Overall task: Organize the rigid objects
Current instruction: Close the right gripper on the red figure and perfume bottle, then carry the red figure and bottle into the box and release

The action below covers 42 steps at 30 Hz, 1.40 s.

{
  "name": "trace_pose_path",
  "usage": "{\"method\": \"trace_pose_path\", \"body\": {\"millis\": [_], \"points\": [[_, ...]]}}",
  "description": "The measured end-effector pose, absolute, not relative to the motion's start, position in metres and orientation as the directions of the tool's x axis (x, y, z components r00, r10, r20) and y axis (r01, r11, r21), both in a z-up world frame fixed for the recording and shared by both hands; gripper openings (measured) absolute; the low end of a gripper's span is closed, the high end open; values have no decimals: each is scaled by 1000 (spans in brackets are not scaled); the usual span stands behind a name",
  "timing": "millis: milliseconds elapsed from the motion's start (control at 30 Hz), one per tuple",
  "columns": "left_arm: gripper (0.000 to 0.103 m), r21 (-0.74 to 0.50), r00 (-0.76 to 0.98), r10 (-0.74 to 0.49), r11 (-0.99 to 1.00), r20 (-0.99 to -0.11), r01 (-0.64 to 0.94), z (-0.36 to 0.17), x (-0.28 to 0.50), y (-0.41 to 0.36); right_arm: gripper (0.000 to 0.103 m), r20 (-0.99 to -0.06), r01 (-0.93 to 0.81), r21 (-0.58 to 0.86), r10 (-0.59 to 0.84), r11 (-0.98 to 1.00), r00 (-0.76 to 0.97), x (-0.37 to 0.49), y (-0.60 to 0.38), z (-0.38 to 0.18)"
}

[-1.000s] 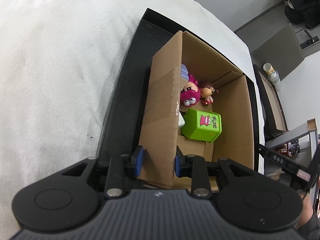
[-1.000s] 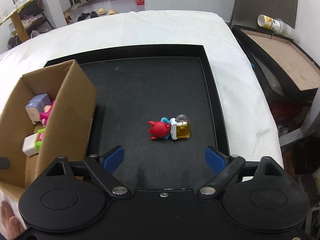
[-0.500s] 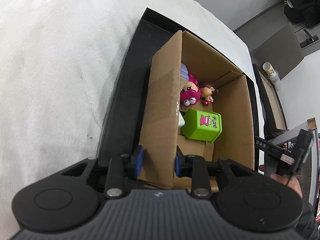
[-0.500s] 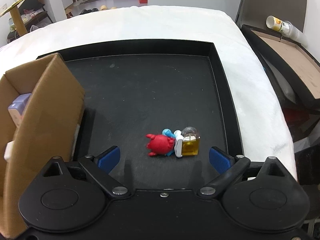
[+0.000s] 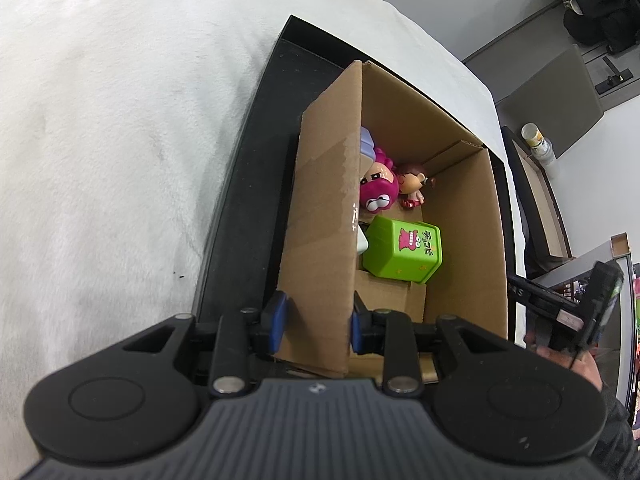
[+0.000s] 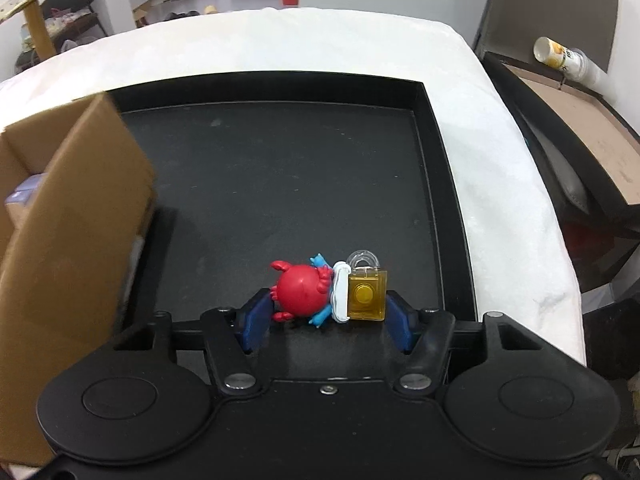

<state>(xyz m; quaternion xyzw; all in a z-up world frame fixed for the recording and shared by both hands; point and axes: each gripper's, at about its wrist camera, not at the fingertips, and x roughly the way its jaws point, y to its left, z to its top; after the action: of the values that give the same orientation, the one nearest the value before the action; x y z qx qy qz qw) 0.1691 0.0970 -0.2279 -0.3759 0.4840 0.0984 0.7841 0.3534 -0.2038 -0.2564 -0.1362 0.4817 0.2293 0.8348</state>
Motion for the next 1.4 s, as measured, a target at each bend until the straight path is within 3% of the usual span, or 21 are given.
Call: {"method": "trace_pose_path", "body": {"millis": [700,1400], "points": [[30,-508,512,-226,689,-829,-518,-228,169,100,59,-819,-530,119,385,840,426,311,-179,-171],[30,-525,518,-243,680,-820,-512,-228,166,103,59,-786,-649,153,490,746,378,295,-112,-143]]}}
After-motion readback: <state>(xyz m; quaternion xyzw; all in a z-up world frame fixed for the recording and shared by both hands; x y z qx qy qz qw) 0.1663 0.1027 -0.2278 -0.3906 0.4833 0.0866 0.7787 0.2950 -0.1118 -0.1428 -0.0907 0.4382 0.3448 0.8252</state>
